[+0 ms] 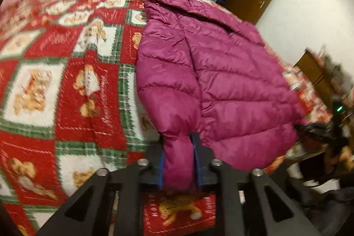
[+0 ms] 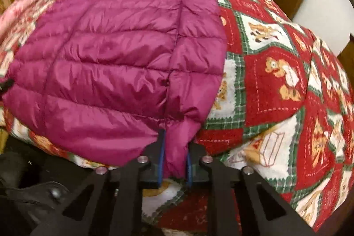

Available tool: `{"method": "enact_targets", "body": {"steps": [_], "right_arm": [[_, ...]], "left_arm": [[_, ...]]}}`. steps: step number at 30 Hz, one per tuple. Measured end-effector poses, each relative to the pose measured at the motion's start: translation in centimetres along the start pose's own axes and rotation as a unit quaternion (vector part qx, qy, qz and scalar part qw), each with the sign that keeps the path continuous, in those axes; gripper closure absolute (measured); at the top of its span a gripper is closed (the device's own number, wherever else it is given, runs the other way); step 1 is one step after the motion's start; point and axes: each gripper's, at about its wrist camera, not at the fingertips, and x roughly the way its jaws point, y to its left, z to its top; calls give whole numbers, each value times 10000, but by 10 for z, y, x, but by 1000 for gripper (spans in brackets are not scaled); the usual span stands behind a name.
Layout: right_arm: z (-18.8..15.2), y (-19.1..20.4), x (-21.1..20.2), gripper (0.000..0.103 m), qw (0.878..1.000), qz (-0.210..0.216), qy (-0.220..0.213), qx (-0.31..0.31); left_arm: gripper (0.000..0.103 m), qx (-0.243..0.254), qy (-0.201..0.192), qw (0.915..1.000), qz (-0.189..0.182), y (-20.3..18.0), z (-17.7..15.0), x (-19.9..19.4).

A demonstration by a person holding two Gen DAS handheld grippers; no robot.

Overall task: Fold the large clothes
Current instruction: 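Lift the hem with both tools and fold it toward the collar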

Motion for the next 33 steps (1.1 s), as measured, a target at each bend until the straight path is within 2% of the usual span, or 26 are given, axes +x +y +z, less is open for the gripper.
{"method": "enact_targets", "body": {"steps": [1, 6, 9, 11, 14, 16, 25, 33], "right_arm": [[-1, -3, -5, 90, 9998, 151, -74, 107], [-4, -18, -32, 93, 9949, 722, -443, 549], [4, -20, -42, 94, 9899, 993, -680, 743], [5, -23, -48, 94, 9854, 1203, -836, 863], [9, -22, -51, 95, 9827, 1311, -942, 909], [8, -21, -55, 95, 9803, 1410, -1033, 922], [6, -43, -80, 95, 9740, 1587, -1314, 945], [-5, -53, -107, 95, 9680, 1686, -1553, 1021]], "left_arm": [[90, -48, -46, 9999, -116, 1, 0, -2], [95, 33, -179, 9995, -248, -7, 3, -11], [96, -83, -383, 9977, -552, -9, 9, -23], [97, -18, -504, 9970, -593, -13, 12, -30], [98, 112, -678, 9958, -612, -21, 17, -41], [98, 182, -874, 9930, -773, -27, 19, -52], [98, 592, -1162, 9875, -890, -43, 25, -77], [98, 534, -1371, 9831, -1090, -46, 22, -101]]}}
